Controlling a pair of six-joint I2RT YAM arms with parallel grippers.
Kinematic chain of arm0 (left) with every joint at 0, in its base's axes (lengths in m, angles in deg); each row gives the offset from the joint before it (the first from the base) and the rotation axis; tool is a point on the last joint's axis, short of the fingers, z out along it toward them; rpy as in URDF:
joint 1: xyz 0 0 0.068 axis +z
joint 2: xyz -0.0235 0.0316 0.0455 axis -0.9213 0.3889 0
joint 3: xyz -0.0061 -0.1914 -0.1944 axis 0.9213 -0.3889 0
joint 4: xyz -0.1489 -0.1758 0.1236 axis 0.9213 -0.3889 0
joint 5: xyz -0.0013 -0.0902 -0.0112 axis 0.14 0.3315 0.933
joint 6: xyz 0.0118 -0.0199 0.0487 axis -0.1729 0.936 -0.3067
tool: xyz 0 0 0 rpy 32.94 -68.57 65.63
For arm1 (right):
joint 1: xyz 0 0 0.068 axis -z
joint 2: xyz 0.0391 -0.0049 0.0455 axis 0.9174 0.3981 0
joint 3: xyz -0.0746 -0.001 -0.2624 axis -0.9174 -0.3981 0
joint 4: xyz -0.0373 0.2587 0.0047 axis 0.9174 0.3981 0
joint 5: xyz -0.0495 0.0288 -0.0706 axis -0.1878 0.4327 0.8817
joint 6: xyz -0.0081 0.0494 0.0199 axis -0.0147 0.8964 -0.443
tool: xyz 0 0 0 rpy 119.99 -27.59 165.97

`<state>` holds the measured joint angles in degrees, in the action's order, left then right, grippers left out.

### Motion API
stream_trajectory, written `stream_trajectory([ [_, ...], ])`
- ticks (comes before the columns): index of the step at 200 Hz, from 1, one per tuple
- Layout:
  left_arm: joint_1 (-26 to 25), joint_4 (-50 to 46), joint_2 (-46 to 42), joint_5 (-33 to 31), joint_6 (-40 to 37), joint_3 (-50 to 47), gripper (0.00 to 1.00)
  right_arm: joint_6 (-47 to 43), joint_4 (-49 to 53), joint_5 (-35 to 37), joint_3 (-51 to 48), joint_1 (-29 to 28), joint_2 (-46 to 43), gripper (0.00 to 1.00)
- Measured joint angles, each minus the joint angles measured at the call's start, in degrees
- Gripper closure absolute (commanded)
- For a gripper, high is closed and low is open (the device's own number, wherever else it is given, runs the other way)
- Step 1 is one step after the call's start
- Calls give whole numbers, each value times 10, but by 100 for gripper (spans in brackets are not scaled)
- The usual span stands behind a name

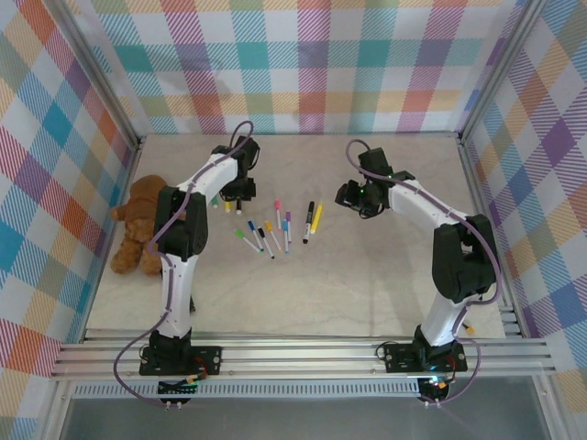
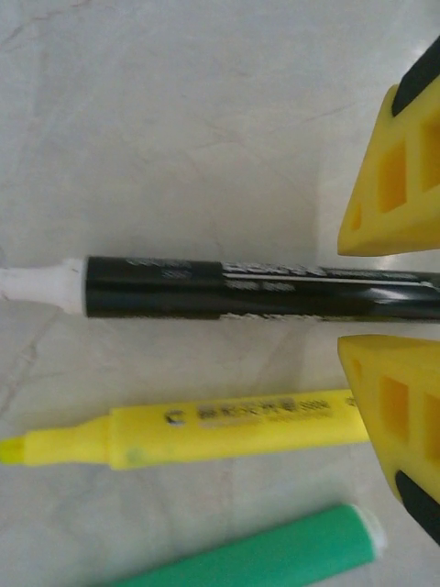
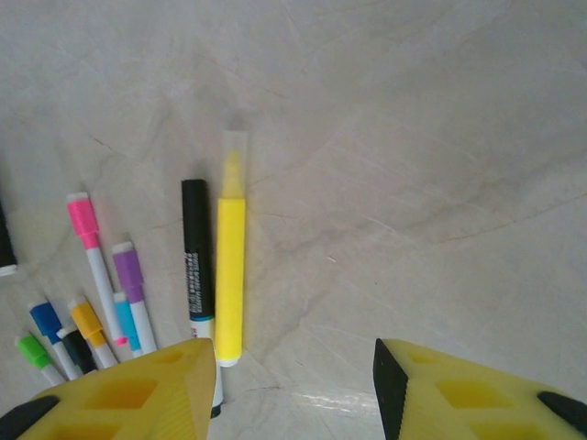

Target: Open the pen caps

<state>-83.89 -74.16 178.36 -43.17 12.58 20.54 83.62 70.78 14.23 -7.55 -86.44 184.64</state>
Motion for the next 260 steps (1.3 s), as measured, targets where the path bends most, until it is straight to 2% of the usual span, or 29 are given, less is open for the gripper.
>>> stream_trajectory([
  [27, -36, 18, -63, -23, 13, -38, 70, 2, -15, -10, -45, 0, -10, 49],
  [61, -142, 53, -138, -34, 37, -59, 70, 8, -24, -18, -101, -1, -56, 49],
  [91, -228, 80, -133, 9, 58, -57, 70, 9, -32, -18, -125, -1, -92, 49],
  [109, -257, 85, -104, 33, 70, -41, 70, 9, -35, -17, -135, -1, -103, 49],
  [167, -267, 87, -5, 65, 87, 17, 70, 8, -35, -16, -158, -1, -138, 50],
  [260, -267, 71, 38, 51, 87, 53, 71, 8, -38, -16, -170, 1, -150, 51],
])
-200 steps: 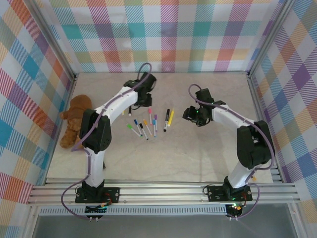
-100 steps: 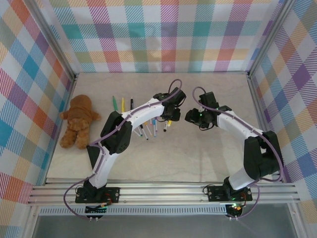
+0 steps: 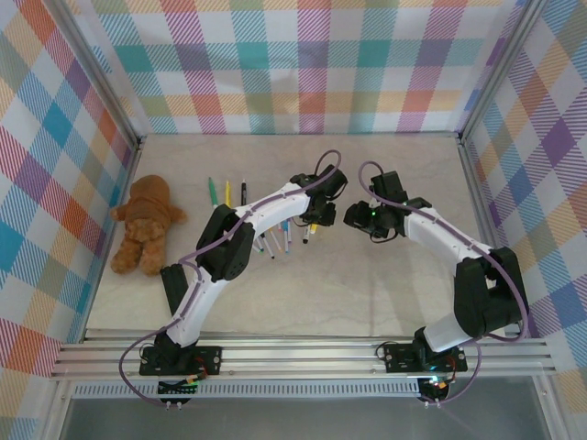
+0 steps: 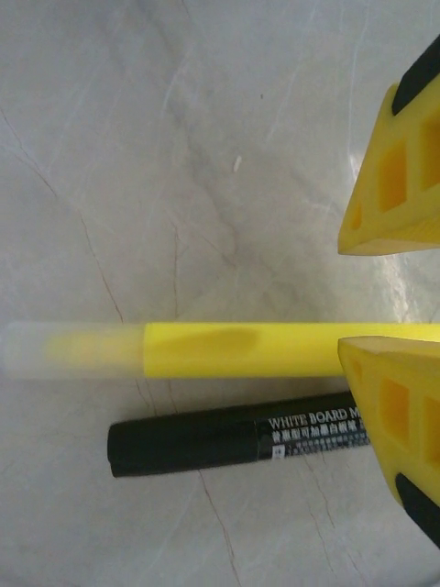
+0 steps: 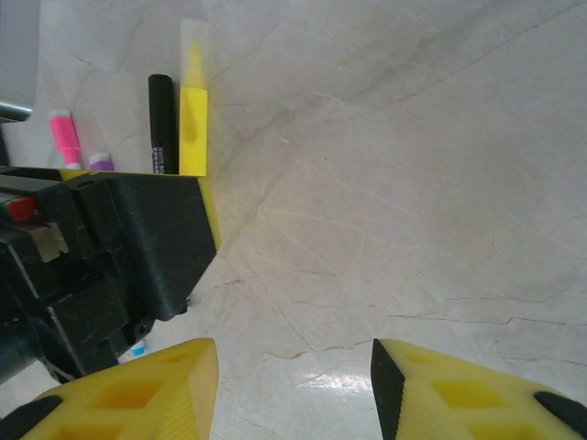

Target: Open the pen caps

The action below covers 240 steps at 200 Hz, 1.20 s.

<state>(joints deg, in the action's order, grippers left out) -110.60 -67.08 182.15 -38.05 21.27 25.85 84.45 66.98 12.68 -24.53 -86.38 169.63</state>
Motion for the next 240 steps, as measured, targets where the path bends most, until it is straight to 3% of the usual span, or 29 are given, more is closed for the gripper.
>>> stream_trajectory([
  [147, 0, 1, 17, -21, -1, -9, 71, 2, -13, -14, -7, 9, 15, 51],
  [182, 0, 1, 21, -28, -2, -7, 85, 5, -15, -20, -7, 11, 17, 52],
  [207, 0, 1, 19, -30, 0, -7, 100, 7, -16, -26, -5, 15, 21, 52],
  [240, 0, 14, 7, -20, -10, -24, 100, 7, -18, -36, 10, 20, 33, 52],
])
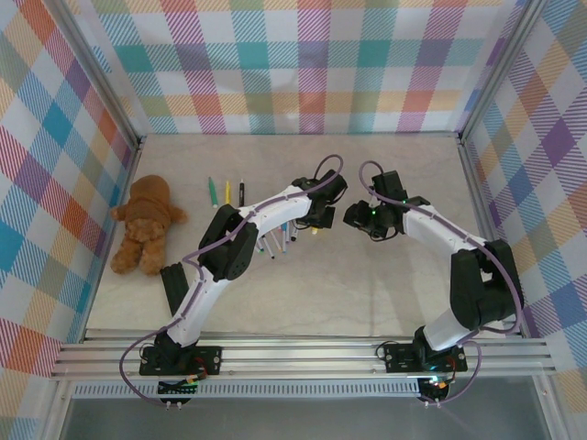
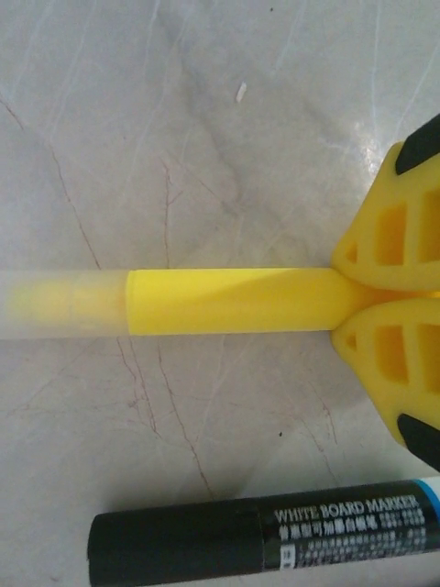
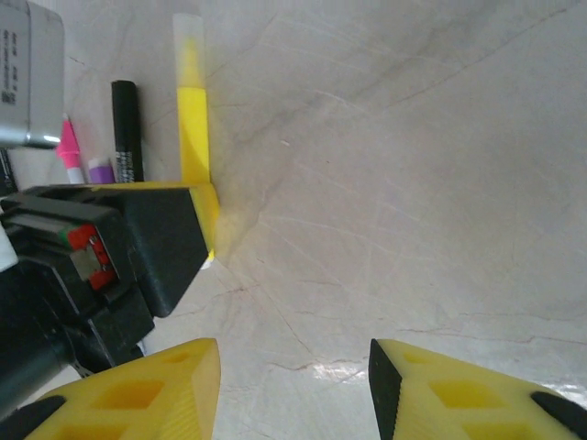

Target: Open the pen caps

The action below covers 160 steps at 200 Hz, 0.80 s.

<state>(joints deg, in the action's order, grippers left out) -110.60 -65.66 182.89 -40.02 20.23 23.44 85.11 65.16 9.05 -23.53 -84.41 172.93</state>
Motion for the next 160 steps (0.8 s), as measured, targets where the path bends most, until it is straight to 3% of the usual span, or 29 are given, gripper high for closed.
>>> stream_trajectory([
  [98, 1, 34, -137, 209, -30, -108, 100, 23, -44, -46, 37, 22, 51, 49],
  [160, 1, 53, -152, 298, -31, -141, 100, 48, -89, -88, 37, 28, 59, 49],
])
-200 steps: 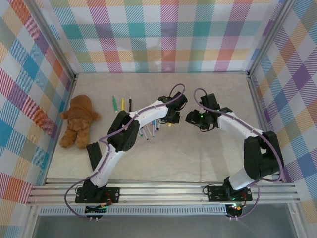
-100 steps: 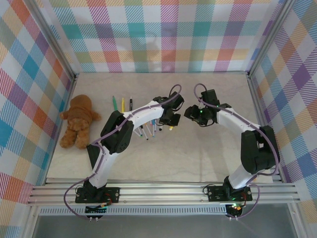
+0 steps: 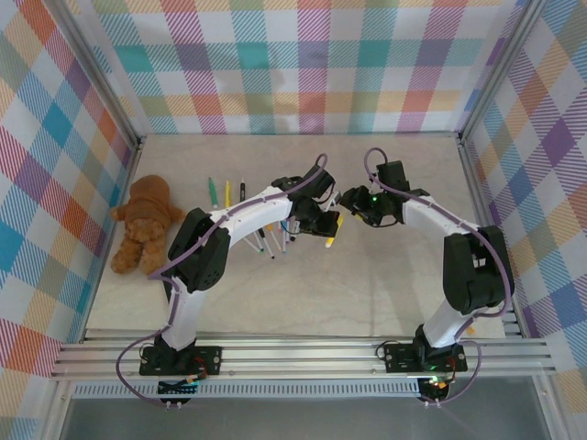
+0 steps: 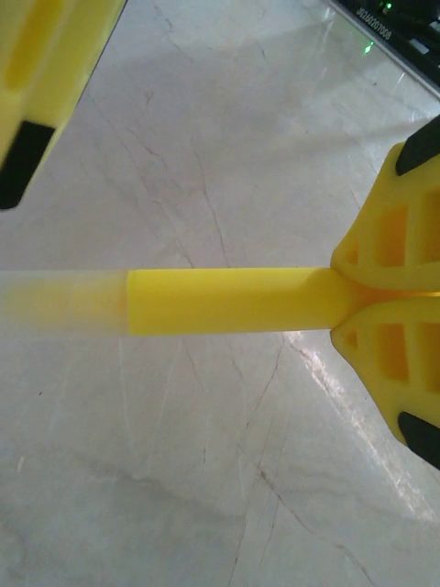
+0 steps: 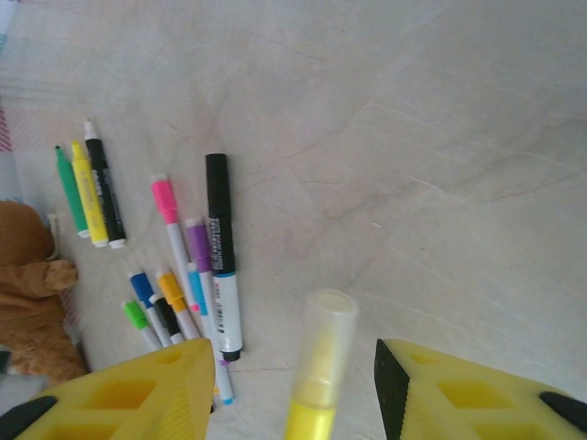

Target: Open the pen caps

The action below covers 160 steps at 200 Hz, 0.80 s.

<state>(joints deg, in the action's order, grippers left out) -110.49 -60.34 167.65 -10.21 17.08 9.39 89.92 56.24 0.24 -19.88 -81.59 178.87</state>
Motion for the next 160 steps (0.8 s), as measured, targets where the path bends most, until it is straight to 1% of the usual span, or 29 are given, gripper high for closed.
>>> stream_trajectory([
  [80, 0, 7, 0, 7, 0, 0, 100, 17, -19, -19, -6, 0, 22, 50],
  [104, 0, 7, 0, 7, 0, 1, 100, 17, -20, -20, -7, 0, 28, 52],
  [123, 0, 7, 0, 7, 0, 1, 100, 19, -26, -24, -7, 0, 34, 58],
  [139, 0, 6, 0, 7, 0, 1, 100, 24, -35, -27, -7, 0, 42, 65],
  [143, 0, 6, 0, 7, 0, 1, 100, 24, -36, -28, -7, 0, 45, 69],
  [151, 0, 6, 0, 8, 0, 1, 100, 24, -39, -30, -7, 0, 49, 83],
  [160, 0, 6, 0, 8, 0, 1, 100, 33, -43, -34, -7, 0, 53, 94],
])
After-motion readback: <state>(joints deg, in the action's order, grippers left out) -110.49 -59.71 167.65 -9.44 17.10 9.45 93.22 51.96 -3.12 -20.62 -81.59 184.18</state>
